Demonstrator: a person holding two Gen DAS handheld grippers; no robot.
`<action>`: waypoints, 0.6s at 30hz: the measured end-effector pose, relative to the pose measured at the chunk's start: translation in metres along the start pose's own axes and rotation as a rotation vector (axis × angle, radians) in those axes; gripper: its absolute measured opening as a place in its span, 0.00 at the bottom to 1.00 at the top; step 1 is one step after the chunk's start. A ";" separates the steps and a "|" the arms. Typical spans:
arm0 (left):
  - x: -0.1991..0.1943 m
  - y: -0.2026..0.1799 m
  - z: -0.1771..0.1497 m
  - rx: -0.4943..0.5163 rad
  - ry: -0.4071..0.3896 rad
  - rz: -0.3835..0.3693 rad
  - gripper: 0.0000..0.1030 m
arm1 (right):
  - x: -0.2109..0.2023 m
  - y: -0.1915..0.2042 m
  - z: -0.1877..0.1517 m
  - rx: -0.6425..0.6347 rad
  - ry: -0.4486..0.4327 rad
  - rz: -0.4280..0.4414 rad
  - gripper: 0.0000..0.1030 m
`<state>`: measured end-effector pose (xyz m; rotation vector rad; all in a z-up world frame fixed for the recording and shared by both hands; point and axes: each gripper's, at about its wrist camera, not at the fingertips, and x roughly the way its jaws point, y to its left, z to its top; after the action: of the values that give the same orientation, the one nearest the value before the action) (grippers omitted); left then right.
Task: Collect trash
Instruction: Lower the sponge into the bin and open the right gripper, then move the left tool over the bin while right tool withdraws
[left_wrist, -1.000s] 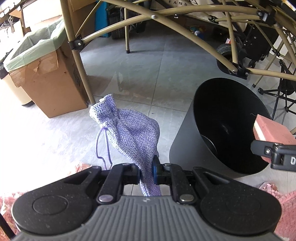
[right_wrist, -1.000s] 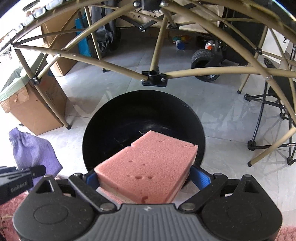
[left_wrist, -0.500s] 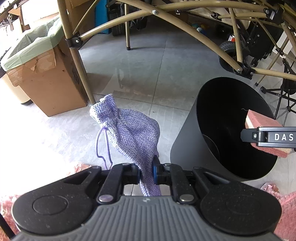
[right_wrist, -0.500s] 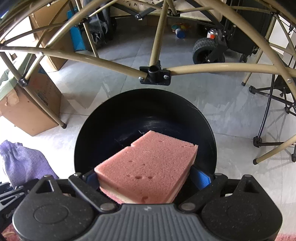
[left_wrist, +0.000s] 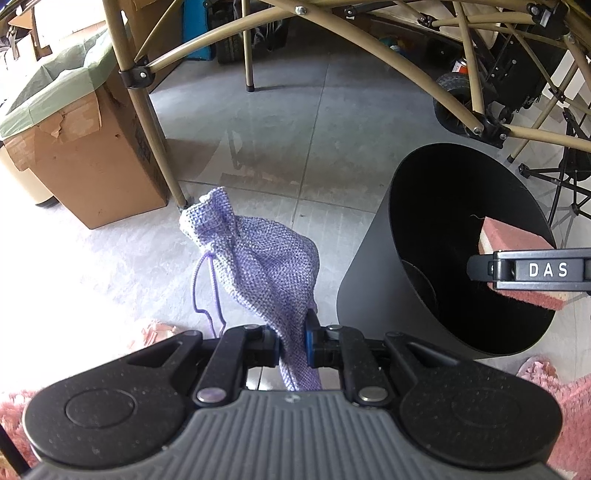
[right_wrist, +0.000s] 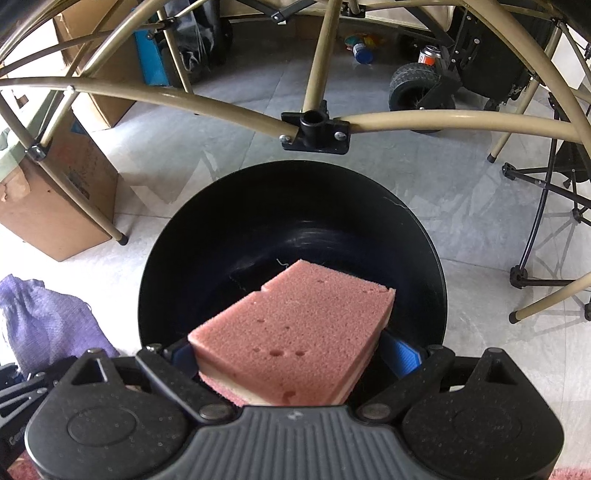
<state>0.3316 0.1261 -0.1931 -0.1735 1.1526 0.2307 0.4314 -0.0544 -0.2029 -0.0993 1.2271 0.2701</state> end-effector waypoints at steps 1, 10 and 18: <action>0.000 0.001 0.000 -0.003 0.000 -0.001 0.12 | 0.000 0.000 0.000 0.003 0.003 -0.001 0.95; -0.001 0.001 0.000 -0.005 -0.006 -0.004 0.12 | 0.001 -0.002 0.000 0.031 0.013 -0.010 1.00; -0.004 0.000 0.000 -0.001 -0.014 -0.006 0.12 | -0.002 -0.002 -0.002 0.025 0.008 -0.007 1.00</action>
<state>0.3300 0.1257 -0.1895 -0.1758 1.1384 0.2266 0.4298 -0.0571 -0.2021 -0.0825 1.2379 0.2485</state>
